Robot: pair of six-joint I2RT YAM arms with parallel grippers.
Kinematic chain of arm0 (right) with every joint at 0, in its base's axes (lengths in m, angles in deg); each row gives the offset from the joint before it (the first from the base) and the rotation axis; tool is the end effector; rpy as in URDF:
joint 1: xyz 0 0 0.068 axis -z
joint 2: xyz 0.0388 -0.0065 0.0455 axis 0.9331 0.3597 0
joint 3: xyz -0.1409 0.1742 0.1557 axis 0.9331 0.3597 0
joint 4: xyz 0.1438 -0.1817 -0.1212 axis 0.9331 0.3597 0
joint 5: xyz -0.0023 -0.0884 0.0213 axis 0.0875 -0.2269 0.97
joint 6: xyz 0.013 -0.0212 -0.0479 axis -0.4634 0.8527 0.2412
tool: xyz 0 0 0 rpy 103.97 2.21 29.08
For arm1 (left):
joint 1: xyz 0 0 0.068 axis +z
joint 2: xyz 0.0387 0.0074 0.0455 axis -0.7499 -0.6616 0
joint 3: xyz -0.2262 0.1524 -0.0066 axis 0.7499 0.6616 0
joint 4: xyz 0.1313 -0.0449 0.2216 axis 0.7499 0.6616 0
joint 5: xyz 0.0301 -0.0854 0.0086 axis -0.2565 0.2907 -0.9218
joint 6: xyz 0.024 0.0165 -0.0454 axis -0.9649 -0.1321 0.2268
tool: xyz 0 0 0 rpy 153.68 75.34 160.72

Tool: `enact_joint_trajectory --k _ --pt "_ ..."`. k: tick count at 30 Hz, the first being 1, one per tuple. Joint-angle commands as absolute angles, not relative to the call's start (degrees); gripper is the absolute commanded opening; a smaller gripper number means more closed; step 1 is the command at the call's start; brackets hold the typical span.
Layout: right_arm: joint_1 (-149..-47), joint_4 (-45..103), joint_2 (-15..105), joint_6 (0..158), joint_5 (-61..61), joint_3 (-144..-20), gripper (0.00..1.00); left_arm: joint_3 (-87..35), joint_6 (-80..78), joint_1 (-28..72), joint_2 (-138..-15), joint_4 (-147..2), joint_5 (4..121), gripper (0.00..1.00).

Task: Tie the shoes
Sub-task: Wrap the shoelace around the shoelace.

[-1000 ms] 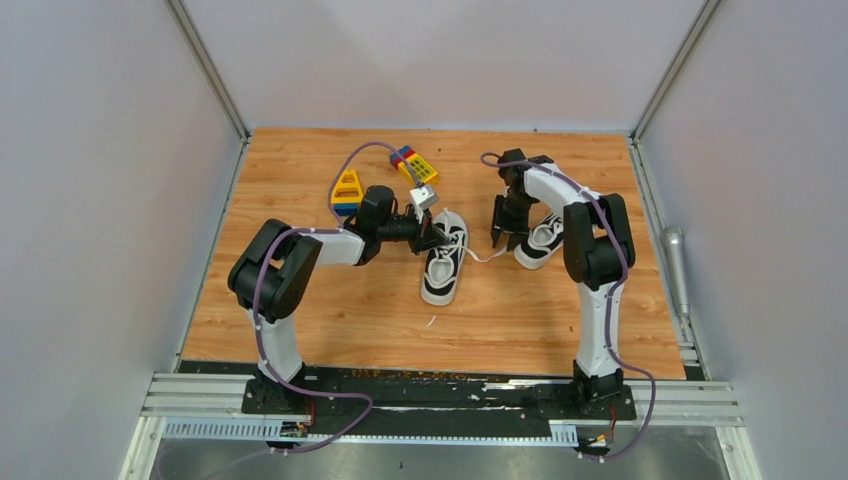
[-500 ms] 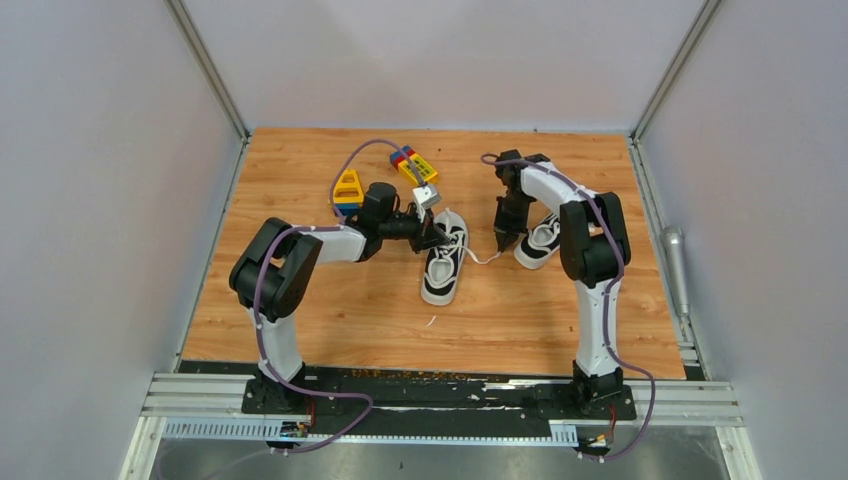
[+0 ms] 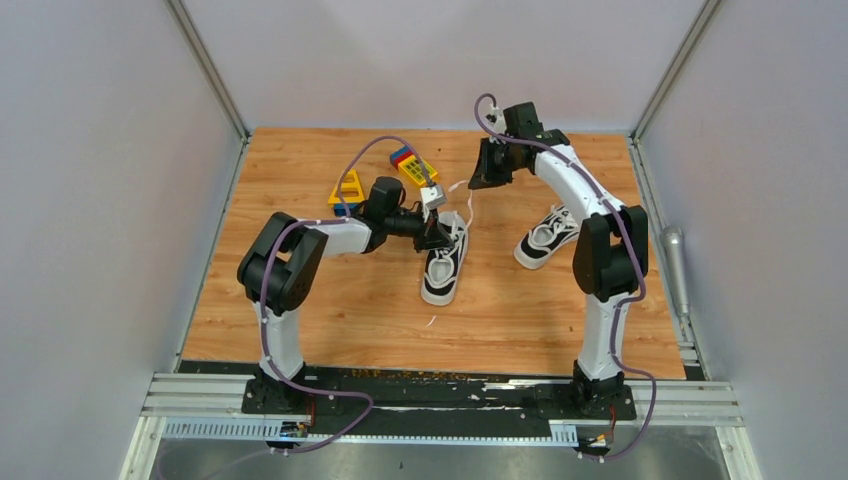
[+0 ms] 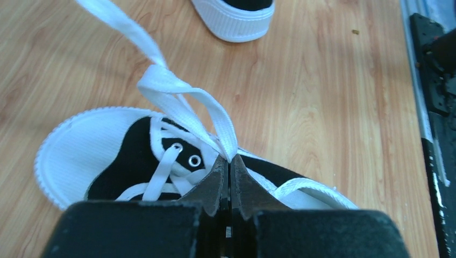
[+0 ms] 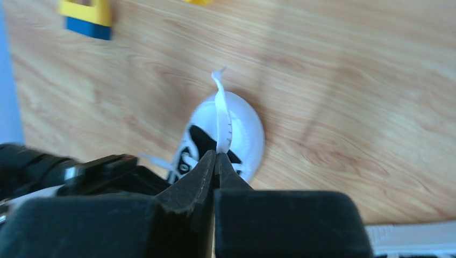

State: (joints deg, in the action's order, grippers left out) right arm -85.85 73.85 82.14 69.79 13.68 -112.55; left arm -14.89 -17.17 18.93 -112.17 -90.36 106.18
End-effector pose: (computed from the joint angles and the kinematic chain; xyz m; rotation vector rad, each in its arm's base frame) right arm 0.4315 0.1446 0.2630 -0.1592 2.6184 0.6802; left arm 0.3350 -0.2230 0.1651 1.1376 1.7449 -1.2034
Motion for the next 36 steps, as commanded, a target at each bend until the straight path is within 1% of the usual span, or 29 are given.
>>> enact_joint_trajectory --k 1,5,9,13,18,20,23,25,31,36 --pt "-86.2 63.0 78.1 72.4 25.3 -109.3 0.0 -17.6 -17.5 18.7 -113.9 -90.2 115.1 0.0" --pt "-86.3 55.0 74.0 71.5 29.2 -103.0 0.0 -18.0 -13.4 18.8 -115.0 -93.7 118.2 0.0" --pt "-86.3 46.0 68.7 72.1 32.2 -95.0 0.0 -16.6 -1.7 19.6 -116.7 -104.4 121.6 0.0" --pt "-86.6 45.2 69.5 71.5 32.4 -94.1 0.0 -16.1 3.0 19.9 -117.6 -109.3 123.5 0.0" --pt "-87.5 40.5 71.1 66.5 32.1 -93.2 0.0 -16.1 10.5 20.0 -119.7 -114.7 124.1 0.0" --pt "-88.2 40.1 71.6 65.5 31.8 -93.2 0.0 -16.0 13.4 20.0 -120.4 -119.2 124.3 0.0" --pt "-88.5 39.2 71.8 63.5 33.7 -92.5 0.0 -16.1 14.1 20.1 -120.6 -118.9 123.6 0.0" --pt "-88.5 39.3 71.5 63.0 35.8 -92.2 0.0 -16.4 13.9 20.4 -120.6 -116.4 120.8 0.0" --pt "-88.5 40.2 68.8 65.5 41.2 -88.4 0.0 -15.6 15.4 21.6 -120.6 -114.9 117.6 0.0" --pt "-88.3 41.7 67.3 66.9 43.0 -86.0 0.0 -14.4 15.1 22.6 -119.7 -113.4 115.4 0.0"
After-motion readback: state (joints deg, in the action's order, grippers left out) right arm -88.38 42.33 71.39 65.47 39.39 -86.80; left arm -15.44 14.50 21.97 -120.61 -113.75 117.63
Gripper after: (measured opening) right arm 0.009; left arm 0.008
